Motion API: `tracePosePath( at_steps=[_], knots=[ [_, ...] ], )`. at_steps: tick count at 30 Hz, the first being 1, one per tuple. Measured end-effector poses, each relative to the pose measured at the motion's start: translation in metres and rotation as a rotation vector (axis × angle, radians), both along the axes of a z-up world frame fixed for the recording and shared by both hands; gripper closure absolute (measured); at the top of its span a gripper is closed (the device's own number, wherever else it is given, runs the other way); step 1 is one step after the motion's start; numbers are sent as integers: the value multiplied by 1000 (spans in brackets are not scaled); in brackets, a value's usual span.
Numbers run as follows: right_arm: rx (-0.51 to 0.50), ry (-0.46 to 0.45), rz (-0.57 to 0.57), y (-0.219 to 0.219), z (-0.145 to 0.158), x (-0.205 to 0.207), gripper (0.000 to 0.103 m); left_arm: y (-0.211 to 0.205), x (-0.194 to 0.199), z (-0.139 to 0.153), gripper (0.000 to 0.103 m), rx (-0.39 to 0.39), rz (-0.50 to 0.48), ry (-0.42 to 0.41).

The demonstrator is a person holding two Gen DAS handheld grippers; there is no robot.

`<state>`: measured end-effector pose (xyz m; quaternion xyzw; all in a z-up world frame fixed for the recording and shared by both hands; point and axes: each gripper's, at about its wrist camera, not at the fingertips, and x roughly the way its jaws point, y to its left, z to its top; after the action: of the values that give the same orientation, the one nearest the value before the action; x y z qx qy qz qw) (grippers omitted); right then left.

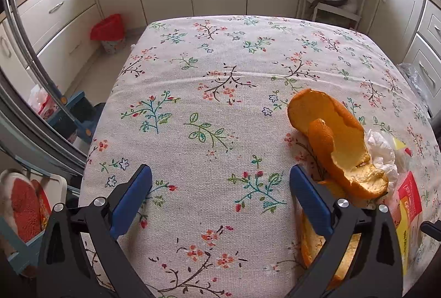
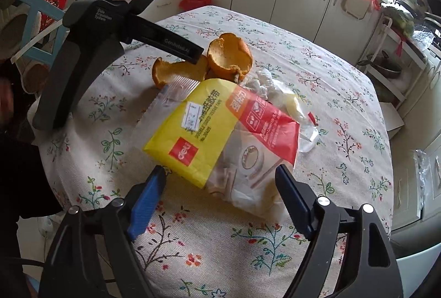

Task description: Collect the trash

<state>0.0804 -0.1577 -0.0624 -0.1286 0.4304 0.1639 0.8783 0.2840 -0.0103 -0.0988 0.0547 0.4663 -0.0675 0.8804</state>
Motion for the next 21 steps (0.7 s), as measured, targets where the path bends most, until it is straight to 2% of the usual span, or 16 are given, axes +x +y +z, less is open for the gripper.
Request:
tracePosePath(
  at_steps=[10, 13, 21],
  knots=[
    [-40, -91, -30, 13, 3, -21, 23, 0, 0, 0, 7, 0, 0, 0],
    [-63, -123, -54, 20, 5, -33, 18, 0, 0, 0, 7, 0, 0, 0],
    [-123, -114, -97, 40, 8, -38, 17, 0, 0, 0, 7, 0, 0, 1]
  ],
)
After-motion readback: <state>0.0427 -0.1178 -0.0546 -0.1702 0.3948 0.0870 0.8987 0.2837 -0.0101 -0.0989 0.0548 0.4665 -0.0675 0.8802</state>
